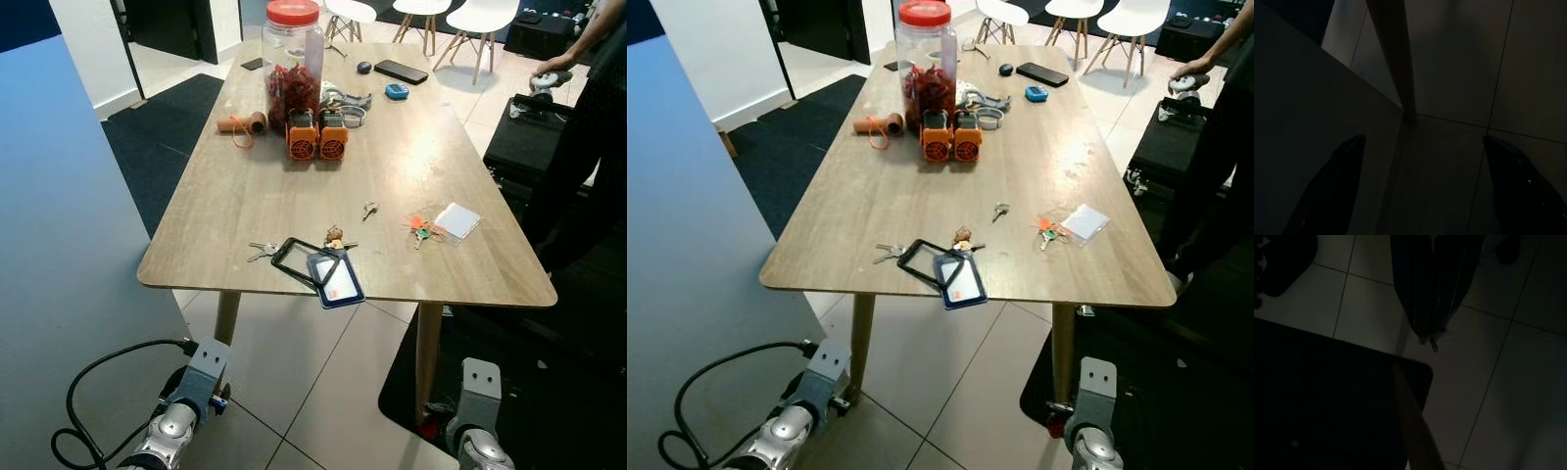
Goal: Hang keys on a hook
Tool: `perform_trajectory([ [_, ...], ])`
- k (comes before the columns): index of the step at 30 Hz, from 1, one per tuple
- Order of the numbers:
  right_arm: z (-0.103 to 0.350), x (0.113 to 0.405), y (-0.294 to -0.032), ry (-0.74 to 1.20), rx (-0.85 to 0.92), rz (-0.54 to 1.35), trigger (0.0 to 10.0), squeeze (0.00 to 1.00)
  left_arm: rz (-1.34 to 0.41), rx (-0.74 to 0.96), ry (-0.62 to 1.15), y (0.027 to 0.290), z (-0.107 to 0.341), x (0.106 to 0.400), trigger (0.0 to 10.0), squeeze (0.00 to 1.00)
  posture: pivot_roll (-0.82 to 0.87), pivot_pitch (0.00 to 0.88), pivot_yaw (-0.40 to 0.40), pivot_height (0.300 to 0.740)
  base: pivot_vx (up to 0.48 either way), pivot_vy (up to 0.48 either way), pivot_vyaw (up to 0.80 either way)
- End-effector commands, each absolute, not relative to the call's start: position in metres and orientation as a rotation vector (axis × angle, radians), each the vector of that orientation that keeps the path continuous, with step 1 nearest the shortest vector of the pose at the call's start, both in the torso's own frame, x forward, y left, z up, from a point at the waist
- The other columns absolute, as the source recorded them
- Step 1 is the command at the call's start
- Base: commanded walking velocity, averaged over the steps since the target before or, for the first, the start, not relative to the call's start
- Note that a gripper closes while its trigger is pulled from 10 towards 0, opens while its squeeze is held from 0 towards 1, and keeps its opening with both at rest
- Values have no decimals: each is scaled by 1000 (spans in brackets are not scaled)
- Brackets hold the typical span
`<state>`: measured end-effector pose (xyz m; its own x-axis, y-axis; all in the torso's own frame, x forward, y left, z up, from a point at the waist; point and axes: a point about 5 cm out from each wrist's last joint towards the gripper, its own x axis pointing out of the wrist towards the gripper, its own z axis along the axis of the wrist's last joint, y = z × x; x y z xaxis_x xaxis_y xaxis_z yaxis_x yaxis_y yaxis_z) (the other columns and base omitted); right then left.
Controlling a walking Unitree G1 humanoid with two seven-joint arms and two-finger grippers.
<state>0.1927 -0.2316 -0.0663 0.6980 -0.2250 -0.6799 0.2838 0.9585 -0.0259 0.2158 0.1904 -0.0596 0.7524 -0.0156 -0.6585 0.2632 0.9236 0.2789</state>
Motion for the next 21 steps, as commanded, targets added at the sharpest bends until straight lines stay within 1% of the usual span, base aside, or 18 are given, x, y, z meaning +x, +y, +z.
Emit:
perform_trajectory([
  [1, -66, 198, -219, 731, 77, -140, 10000, 0, -156, 363, 708, 185, -61, 216, 10000, 0, 85, 32, -51, 740, 0, 0, 0],
  [5, -68, 200, -199, 758, 71, 9, 10000, 0, -153, 350, 710, 181, -62, 215, 10000, 0, 94, 33, -49, 740, 0, 0, 0],
  [11, -69, 202, -189, 769, 93, 32, 10000, 0, -154, 349, 706, 179, -61, 216, 10000, 0, 91, 24, -49, 740, 0, 0, 0],
  [13, -71, 201, -182, 782, 120, 10, 10000, 0, -149, 344, 698, 183, -59, 218, 10000, 0, 90, 19, -44, 740, 0, 0, 0],
  [15, -71, 201, -182, 782, 120, 10, 10000, 0, -149, 344, 698, 183, -59, 218, 10000, 0, 90, 19, -44, 740, 0, 0, 0],
  [16, -75, 195, -185, 822, 163, -49, 10000, 0, -158, 333, 698, 183, -59, 217, 10000, 0, 91, 26, -39, 740, 0, 0, 0],
  [17, -75, 195, -185, 822, 163, -49, 10000, 0, -158, 333, 698, 183, -59, 217, 10000, 0, 91, 26, -39, 740, 0, 0, 0],
  [19, -79, 188, -192, 853, 208, -129, 10000, 0, -171, 325, 698, 182, -60, 217, 10000, 0, 96, 24, -46, 740, 0, 0, 0],
  [21, -80, 185, -195, 861, 226, -160, 10000, 0, -174, 323, 697, 181, -59, 217, 10000, 0, 98, 24, -49, 740, 0, 0, 0],
])
